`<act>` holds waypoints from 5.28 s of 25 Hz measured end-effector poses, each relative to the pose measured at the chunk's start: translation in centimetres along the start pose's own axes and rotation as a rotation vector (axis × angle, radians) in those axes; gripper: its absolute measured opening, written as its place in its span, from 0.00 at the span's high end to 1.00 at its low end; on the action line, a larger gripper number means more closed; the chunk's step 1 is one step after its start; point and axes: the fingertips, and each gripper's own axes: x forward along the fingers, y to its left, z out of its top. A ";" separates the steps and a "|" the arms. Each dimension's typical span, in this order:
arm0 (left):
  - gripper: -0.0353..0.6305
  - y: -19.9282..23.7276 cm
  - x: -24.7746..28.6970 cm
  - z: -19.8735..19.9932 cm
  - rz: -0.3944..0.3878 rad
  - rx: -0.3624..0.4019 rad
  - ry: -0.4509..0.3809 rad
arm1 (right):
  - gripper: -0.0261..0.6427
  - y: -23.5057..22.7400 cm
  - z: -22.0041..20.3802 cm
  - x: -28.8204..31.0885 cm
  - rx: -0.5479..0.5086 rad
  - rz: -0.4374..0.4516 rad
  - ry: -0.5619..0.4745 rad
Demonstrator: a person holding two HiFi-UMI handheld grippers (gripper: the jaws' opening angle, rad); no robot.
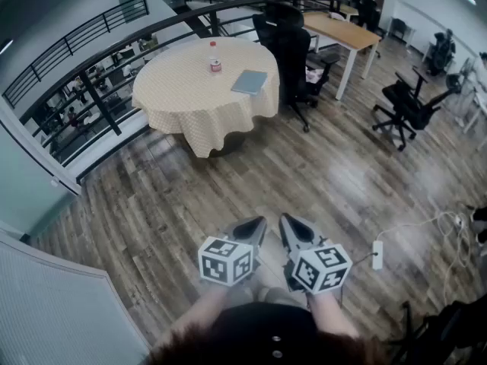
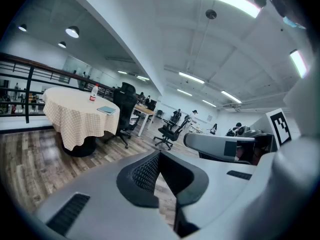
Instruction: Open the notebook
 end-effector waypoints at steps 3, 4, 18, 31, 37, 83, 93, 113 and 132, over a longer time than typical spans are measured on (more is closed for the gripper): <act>0.93 0.0 -0.1 0.2 -0.006 0.008 -0.001 | 0.94 0.1 0.4 0.3 -0.008 -0.011 -0.004; 0.93 0.0 -0.1 0.2 -0.008 0.009 -0.002 | 0.94 0.2 0.4 0.4 -0.010 -0.014 -0.004; 0.93 0.7 -0.8 0.8 -0.065 0.039 -0.030 | 0.94 2.7 -1.5 2.4 -0.059 0.005 0.041; 0.93 4.9 0.2 1.1 -0.063 0.032 -0.002 | 0.94 1.5 -1.2 6.6 -0.015 -0.017 0.038; 0.93 6.8 4.0 2.7 -0.049 0.043 0.006 | 0.94 -2.0 0.4 9.9 -0.009 -0.031 0.030; 0.93 24.9 30.0 20.7 0.070 -0.025 -0.016 | 0.94 -22.9 12.2 36.3 0.077 0.057 0.112; 0.93 31.9 34.1 24.6 0.100 -0.058 -0.005 | 0.94 -26.5 14.1 43.0 0.090 0.025 0.140; 0.93 40.6 45.6 34.5 -0.040 0.050 0.087 | 0.94 -33.2 22.2 56.9 0.113 -0.100 0.084; 0.93 42.4 48.6 33.1 -0.062 0.059 0.180 | 0.94 -35.4 21.4 58.8 0.153 -0.132 0.116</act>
